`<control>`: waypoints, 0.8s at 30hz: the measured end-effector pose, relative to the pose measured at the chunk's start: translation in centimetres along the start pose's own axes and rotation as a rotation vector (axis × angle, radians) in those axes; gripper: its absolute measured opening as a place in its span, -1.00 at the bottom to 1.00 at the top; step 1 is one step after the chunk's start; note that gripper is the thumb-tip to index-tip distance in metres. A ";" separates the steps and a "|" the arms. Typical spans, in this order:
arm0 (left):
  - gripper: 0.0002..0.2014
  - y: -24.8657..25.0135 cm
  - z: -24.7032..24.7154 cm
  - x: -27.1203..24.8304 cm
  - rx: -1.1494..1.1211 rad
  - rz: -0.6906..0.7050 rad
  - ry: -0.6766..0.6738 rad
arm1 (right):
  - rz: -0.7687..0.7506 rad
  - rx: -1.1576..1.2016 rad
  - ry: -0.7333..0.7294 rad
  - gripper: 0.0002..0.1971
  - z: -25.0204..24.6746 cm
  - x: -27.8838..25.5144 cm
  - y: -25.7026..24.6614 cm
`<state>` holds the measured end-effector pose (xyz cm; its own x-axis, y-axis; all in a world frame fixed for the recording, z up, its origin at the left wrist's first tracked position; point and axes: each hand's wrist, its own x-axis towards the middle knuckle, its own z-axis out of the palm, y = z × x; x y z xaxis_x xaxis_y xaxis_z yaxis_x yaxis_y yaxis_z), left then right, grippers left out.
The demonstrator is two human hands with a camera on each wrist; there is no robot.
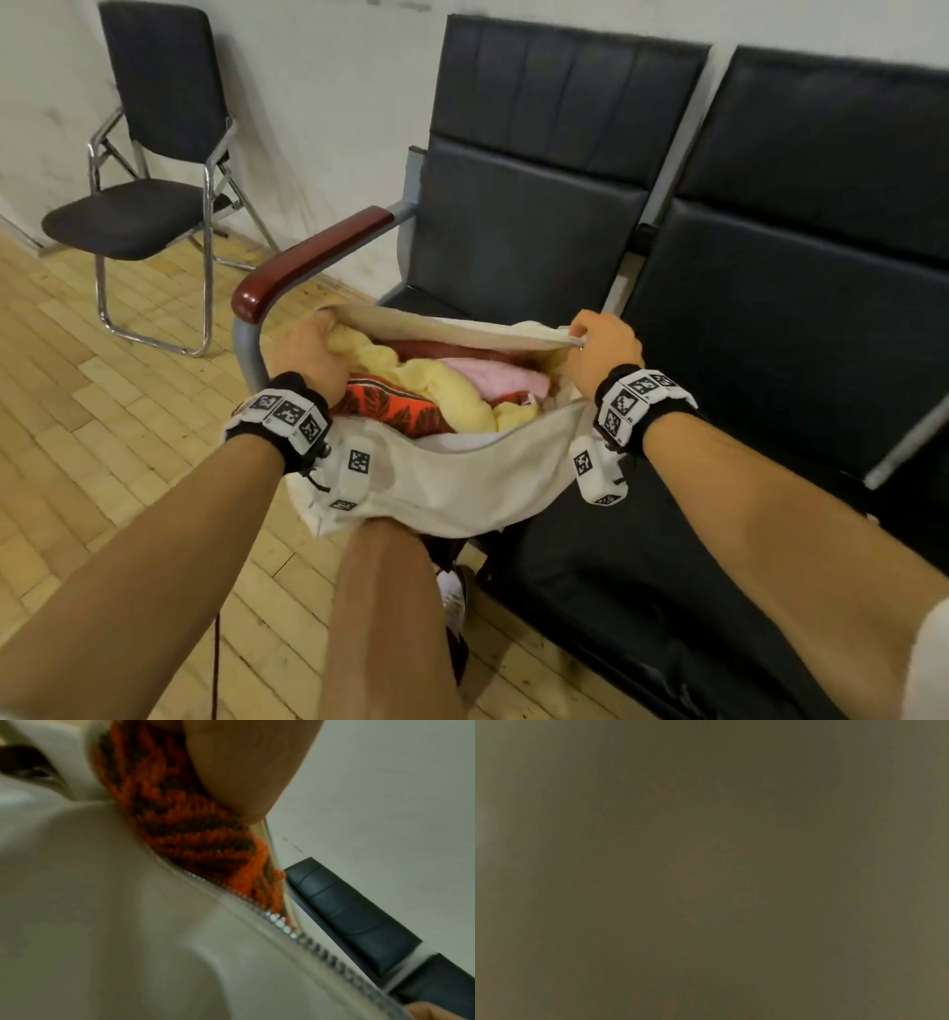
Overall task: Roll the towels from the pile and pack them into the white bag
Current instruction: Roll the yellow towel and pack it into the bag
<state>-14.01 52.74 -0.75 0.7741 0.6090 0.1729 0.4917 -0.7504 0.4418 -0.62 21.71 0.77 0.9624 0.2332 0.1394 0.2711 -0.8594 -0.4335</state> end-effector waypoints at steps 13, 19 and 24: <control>-0.75 22.4 0.5 -4.3 -0.055 0.443 -0.061 | 0.403 0.110 0.320 -0.91 -18.2 -9.8 13.0; -0.59 25.6 7.7 -10.0 -0.256 0.384 -0.436 | 0.569 -0.109 0.123 -0.84 -16.3 -14.7 20.6; -0.49 23.4 12.2 -14.8 -0.436 0.480 -0.609 | 0.755 -0.144 -0.036 -0.70 -10.9 -18.1 25.7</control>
<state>-9.13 23.05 -3.68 0.9965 -0.0820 -0.0175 -0.0401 -0.6496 0.7592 -11.29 -9.60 -3.21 0.8863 -0.4275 -0.1779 -0.4620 -0.8419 -0.2788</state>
